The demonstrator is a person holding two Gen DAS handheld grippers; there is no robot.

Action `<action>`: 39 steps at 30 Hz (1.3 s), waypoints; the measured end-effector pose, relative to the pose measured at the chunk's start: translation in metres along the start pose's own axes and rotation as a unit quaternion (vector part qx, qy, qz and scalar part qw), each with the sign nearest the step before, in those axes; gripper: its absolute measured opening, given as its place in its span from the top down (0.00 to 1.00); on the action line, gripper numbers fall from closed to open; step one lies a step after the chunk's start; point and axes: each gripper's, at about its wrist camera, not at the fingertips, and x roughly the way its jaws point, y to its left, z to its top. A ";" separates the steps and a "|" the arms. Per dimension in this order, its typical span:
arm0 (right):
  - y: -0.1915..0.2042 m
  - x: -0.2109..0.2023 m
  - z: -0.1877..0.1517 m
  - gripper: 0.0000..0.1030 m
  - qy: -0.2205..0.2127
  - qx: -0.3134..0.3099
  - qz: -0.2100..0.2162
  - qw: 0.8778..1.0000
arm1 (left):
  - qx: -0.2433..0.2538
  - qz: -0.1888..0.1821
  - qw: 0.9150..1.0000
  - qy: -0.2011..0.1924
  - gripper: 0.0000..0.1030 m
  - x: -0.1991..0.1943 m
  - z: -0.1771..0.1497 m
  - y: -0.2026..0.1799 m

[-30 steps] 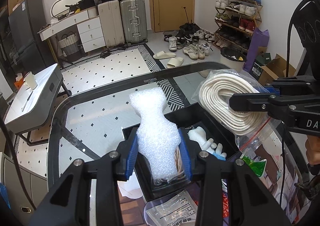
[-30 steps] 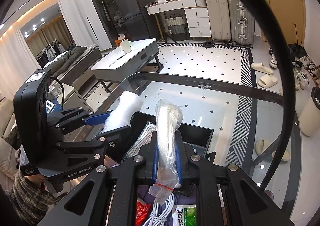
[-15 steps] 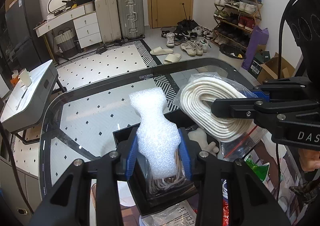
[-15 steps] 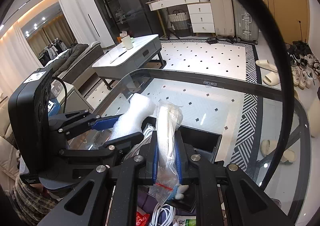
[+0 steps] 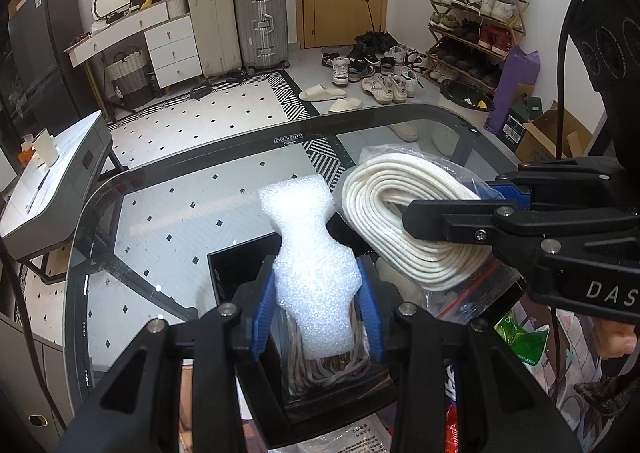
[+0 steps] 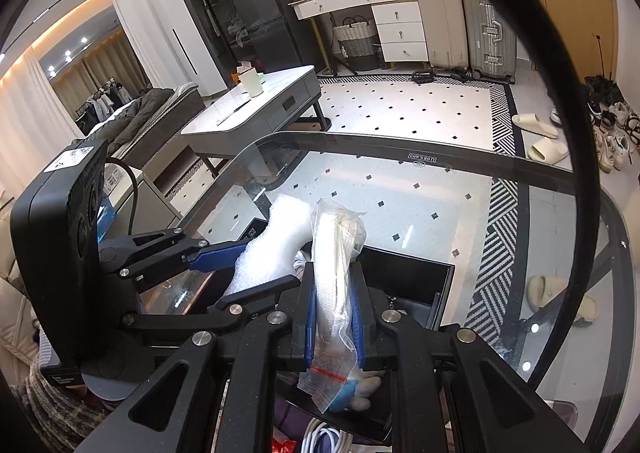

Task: Organize soft objects
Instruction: 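Lower the white foam with the left tool while the right tool lowers the clear bag into the box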

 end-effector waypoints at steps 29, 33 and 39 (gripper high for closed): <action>-0.011 0.028 -0.036 0.86 0.030 0.030 -0.011 0.999 | 0.011 -0.007 1.000 0.023 0.64 0.013 -0.019 -0.009; -0.007 0.024 -0.040 0.86 0.030 0.029 -0.015 0.999 | 0.018 -0.006 0.999 0.027 0.64 0.012 -0.020 -0.010; -0.002 0.025 -0.043 0.86 0.033 0.022 -0.023 0.999 | 0.025 -0.008 0.999 0.037 0.64 0.013 -0.018 -0.013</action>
